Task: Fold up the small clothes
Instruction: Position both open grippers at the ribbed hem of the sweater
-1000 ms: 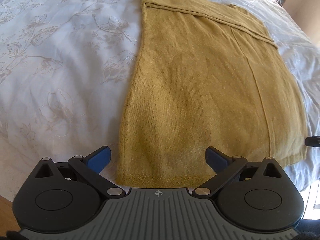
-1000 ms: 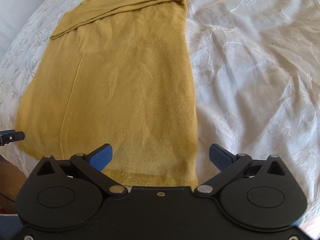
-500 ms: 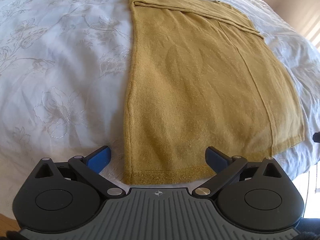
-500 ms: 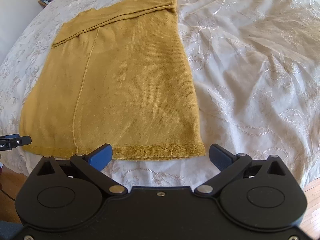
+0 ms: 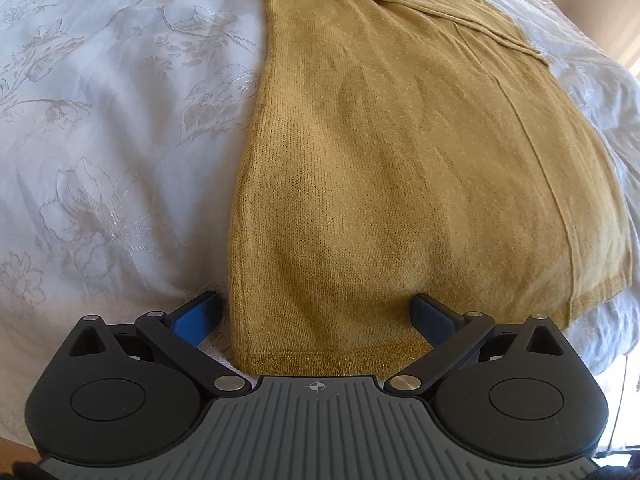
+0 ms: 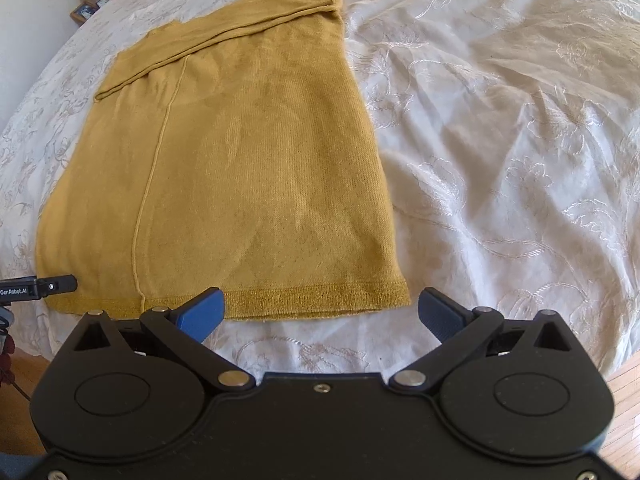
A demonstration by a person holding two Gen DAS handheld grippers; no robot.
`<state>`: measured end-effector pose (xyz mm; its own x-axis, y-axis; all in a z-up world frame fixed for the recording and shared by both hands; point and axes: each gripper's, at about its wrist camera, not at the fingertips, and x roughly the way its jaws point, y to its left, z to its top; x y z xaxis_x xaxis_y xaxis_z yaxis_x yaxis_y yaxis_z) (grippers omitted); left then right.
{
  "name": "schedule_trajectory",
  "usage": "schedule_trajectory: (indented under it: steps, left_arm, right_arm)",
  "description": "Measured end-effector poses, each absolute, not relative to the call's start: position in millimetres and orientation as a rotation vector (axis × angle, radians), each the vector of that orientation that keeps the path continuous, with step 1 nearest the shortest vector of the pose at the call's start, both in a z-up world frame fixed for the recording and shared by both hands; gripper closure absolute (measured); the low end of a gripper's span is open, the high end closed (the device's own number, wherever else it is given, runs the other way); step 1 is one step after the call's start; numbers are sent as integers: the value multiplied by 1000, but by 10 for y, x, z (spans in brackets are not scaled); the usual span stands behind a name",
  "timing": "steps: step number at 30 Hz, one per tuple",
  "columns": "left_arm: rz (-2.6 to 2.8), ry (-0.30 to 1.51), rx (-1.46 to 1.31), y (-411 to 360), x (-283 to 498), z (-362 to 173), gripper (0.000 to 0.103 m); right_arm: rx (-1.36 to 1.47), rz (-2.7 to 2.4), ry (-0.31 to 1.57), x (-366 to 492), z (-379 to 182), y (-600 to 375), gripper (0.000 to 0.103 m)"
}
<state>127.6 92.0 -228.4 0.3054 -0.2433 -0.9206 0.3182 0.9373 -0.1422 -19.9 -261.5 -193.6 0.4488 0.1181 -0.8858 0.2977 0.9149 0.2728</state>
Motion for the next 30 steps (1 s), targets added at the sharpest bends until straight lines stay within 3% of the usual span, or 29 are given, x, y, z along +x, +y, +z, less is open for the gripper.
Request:
schedule_trajectory:
  steps: [7,24,26,28,29,30]
  left_arm:
    - [-343,1192,112,839,1264,-2303,0]
    - [-339,1196,123,806,1265,-2294,3]
    - [-336,1196,123,812,1273,-2283,7]
    - [-331,1191,116,841,1268,-2251,20]
    - [-332,1188,110,860,1262,-2230,25]
    - [-335,1185,106,886,1254,-2206,36]
  right_arm:
    - [452,-43,1072,-56,-2085,-2757,1]
    - [477,89,1184,134,-2419,-2882,0]
    - [467,93,1188,136,-2420,-2872,0]
    - [463,106,1193,138,-2421,-2889,0]
    - [471,107,1191,140,-2413,-2908,4]
    - [480,107,1187,132,-2399,-2939,15]
